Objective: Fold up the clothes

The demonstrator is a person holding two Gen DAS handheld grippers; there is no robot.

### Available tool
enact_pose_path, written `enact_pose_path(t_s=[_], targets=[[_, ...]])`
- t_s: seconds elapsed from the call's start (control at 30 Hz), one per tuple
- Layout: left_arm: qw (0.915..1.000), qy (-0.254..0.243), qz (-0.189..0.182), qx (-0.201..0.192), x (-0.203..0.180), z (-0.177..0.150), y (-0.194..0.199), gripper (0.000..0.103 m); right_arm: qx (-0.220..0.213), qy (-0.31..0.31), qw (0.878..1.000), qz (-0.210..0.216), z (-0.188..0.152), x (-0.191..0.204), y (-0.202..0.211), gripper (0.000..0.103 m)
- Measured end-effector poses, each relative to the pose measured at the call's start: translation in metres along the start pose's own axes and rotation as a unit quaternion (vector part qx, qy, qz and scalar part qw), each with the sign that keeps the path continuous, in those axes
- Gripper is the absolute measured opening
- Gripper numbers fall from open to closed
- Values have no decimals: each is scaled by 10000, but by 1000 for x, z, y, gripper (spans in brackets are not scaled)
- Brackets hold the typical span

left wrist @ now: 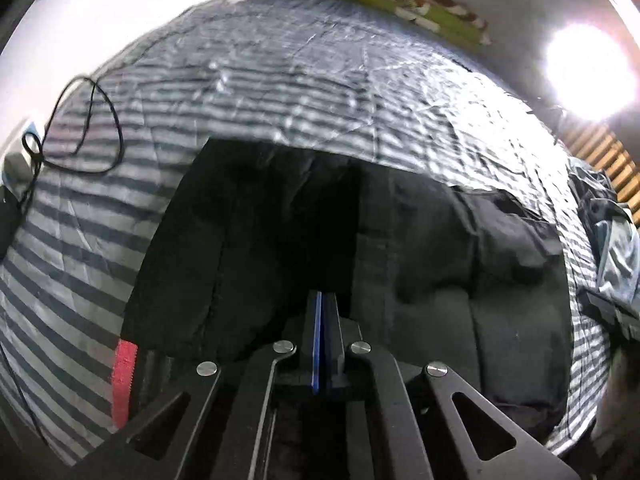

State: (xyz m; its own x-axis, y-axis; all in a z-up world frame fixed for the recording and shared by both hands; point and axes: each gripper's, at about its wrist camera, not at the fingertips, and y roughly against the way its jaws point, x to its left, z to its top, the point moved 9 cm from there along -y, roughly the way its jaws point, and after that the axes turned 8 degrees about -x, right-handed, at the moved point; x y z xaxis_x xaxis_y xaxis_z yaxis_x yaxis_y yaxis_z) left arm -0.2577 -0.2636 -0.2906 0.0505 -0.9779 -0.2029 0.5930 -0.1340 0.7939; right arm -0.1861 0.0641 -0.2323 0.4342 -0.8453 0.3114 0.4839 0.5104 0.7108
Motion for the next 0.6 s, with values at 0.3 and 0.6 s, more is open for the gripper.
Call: enact_pose_path(t_s=[0.3, 0.6], targets=[[9999, 146, 74, 9, 17, -4, 5, 0, 321, 528, 9970, -470, 29, -2, -80, 39], [9948, -264, -948, -250, -74, 23, 10, 0, 117, 80, 9995, 280, 45, 23, -57, 39]])
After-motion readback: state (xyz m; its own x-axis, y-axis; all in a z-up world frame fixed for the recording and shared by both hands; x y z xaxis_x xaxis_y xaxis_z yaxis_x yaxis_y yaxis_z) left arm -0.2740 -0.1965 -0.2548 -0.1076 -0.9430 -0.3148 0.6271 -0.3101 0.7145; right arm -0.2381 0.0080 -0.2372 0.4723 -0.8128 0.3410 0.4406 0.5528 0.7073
